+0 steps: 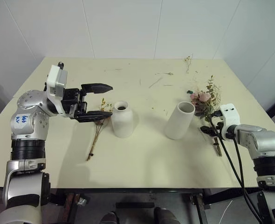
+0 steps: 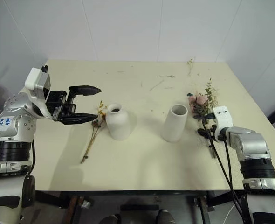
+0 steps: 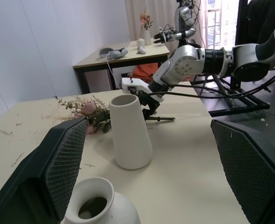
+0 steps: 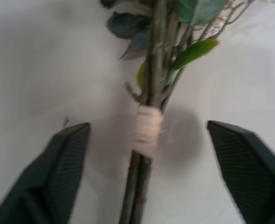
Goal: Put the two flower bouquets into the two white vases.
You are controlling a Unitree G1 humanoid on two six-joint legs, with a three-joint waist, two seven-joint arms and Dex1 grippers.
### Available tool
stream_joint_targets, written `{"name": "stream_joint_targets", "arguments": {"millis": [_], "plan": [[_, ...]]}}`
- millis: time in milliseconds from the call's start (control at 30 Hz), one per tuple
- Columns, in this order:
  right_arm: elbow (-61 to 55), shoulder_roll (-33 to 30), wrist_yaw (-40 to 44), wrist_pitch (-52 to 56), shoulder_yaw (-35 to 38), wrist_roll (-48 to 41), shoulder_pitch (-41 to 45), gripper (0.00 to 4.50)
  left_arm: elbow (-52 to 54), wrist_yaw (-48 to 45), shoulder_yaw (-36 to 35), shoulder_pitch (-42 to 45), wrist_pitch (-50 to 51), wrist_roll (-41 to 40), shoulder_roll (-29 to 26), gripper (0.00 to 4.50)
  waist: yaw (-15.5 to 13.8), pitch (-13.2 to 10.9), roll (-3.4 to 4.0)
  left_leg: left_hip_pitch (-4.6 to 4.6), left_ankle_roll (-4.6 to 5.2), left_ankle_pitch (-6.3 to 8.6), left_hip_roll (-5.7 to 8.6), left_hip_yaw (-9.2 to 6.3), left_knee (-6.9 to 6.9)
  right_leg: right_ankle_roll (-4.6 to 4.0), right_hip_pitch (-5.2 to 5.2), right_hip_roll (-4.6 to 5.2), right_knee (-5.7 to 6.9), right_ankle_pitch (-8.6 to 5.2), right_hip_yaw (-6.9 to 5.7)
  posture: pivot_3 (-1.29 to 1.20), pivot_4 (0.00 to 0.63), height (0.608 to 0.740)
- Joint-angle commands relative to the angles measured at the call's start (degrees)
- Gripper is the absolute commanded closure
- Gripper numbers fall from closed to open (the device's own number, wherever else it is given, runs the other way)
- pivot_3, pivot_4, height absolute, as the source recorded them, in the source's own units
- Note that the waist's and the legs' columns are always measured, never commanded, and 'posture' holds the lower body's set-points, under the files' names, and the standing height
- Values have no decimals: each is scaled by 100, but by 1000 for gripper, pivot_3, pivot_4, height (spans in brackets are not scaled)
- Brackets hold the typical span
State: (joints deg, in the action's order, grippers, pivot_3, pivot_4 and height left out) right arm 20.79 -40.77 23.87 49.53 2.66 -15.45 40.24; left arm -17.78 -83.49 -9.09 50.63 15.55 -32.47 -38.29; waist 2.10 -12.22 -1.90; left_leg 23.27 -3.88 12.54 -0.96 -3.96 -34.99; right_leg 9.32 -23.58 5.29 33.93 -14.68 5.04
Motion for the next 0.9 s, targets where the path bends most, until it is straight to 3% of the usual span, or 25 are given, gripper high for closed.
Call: {"name": "stream_joint_targets", "arguments": {"millis": [33, 300, 667, 900], "plan": [[42, 17, -109, -58, 162, 152, 104, 1632, -47, -14, -16, 163, -81, 28, -62, 0, 1, 0, 0, 0, 0, 0, 0, 0, 0, 0, 0, 0, 0, 0, 0, 0, 150, 740], [-76, -50, -332, -263, 478, 273, 161, 4372, -190, -20, 52, 248, -144, 103, -40, 0, -4, -1, 1, 1, 0, 0, 0, 0, 2, 0, -1, 0, 0, 0, 0, 0, 150, 740], [-958, 294, -454, -1766, 1307, -24, 782, 4384, -506, -86, 151, 467, -255, 220, 4, 0, 103, -13, 22, -1, 0, 0, 0, 0, 6, 5, -2, 0, 2, -1, 0, 0, 150, 740], [-1753, 905, -396, -2715, 1261, -186, 1256, 4384, -739, -159, 247, 645, -341, 304, 74, 0, 114, -14, 23, 2, 0, 0, 0, -1, 13, 7, -10, 0, 6, -3, 0, 0, 150, 740]]}}
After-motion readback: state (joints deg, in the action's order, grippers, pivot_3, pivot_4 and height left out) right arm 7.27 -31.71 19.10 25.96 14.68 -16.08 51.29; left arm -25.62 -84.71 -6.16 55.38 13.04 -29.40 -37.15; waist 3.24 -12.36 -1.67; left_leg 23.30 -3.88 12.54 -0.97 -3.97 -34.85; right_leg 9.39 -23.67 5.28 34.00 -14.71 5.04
